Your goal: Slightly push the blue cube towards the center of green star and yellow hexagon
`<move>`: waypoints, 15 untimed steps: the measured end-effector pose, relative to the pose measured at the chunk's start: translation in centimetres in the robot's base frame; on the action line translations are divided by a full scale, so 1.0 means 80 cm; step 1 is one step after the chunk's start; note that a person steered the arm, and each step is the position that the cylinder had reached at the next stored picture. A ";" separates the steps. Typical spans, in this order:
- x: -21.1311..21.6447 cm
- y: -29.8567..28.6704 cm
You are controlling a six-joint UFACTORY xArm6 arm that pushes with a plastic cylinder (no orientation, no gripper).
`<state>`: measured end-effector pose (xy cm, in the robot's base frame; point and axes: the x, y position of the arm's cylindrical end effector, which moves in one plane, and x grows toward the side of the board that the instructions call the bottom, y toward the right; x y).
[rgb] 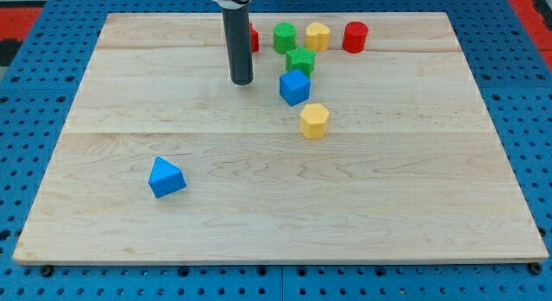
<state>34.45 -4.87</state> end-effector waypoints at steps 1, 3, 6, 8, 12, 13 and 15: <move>0.000 0.013; -0.001 0.033; -0.002 0.045; -0.002 0.053; -0.002 0.067; -0.002 0.073; -0.002 0.083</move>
<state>34.26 1.78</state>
